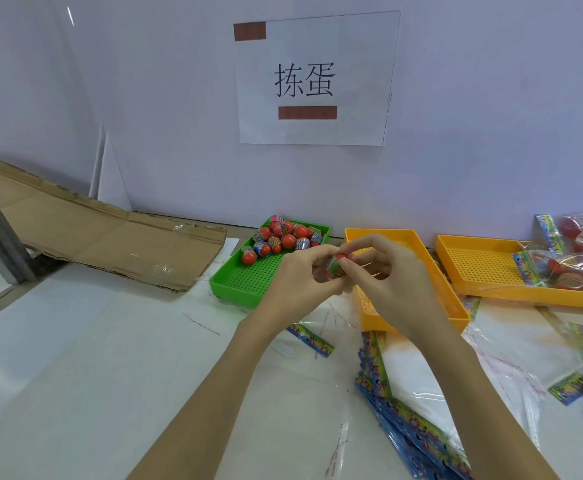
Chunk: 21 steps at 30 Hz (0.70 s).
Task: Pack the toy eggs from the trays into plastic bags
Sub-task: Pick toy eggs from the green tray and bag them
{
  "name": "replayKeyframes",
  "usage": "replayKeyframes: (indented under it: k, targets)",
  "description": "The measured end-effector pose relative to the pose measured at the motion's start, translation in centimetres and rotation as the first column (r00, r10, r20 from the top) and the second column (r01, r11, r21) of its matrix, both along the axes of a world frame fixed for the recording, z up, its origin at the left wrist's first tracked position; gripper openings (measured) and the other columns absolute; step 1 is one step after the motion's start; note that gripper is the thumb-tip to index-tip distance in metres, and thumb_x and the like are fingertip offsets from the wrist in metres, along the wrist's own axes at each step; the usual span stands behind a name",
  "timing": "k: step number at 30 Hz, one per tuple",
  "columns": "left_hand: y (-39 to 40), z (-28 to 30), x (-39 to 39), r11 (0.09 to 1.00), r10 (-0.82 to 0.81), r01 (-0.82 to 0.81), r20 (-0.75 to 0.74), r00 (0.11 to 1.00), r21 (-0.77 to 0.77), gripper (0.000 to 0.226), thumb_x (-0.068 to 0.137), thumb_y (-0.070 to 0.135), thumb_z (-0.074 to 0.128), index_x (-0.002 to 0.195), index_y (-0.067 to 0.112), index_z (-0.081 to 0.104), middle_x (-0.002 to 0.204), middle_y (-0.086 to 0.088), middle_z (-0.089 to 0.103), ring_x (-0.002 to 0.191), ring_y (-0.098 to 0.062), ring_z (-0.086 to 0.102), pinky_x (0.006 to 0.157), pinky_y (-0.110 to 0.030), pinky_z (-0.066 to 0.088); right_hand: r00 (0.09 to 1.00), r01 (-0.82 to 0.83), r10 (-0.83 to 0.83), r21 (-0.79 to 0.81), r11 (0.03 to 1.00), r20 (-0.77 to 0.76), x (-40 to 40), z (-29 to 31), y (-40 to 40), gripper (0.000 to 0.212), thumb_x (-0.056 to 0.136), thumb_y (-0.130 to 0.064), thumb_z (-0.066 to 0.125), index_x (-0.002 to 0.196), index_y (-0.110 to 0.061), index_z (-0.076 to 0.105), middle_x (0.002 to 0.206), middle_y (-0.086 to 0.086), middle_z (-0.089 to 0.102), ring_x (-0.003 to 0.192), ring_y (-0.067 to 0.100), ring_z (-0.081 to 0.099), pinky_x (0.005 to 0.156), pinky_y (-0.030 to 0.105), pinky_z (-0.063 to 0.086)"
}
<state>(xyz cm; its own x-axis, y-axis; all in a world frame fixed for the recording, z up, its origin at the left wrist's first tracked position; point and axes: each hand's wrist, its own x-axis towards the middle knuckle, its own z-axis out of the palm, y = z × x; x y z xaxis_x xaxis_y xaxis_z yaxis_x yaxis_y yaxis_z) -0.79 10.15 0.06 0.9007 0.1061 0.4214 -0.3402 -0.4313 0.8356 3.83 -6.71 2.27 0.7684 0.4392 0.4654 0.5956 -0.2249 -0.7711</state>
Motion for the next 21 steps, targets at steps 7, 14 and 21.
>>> replayKeyframes:
  k: [7,14,21]
  targets:
    - [0.1,0.6,-0.4,0.999,-0.030,0.031,-0.016,0.999,0.010,0.047,0.087,0.022,0.085,0.130,0.015,0.068,0.098,0.005,0.079,0.082,-0.015,0.078,0.082,-0.035,0.064,0.995,0.081,-0.078,0.068,0.994,-0.057,0.0,-0.2,0.2,0.014,0.096,-0.025,0.072,0.110,-0.028,0.071,0.092,-0.013,0.073,0.075,0.000,0.072,0.059,0.018,0.059]
    - [0.9,1.1,-0.9,0.989,-0.142,0.139,-0.073,0.987,-0.045,0.059,0.084,0.006,0.086,0.138,0.011,0.063,0.104,0.005,0.079,0.094,-0.011,0.077,0.089,-0.027,0.060,0.994,0.079,-0.078,0.011,0.997,-0.074,0.3,-0.3,-0.1,0.013,0.094,-0.030,0.074,0.106,-0.033,0.071,0.093,-0.016,0.074,0.073,0.003,0.072,0.058,0.022,0.059]
    - [0.9,1.1,-0.8,0.991,-0.078,0.084,-0.059,0.995,0.101,0.044,0.090,0.022,0.081,0.132,0.019,0.069,0.112,0.011,0.076,0.093,-0.020,0.072,0.084,-0.038,0.060,0.996,0.002,-0.009,-0.077,0.997,-0.090,0.6,-0.3,-0.2,0.010,0.093,-0.035,0.075,0.103,-0.032,0.074,0.086,-0.019,0.076,0.077,0.003,0.072,0.067,0.019,0.057]
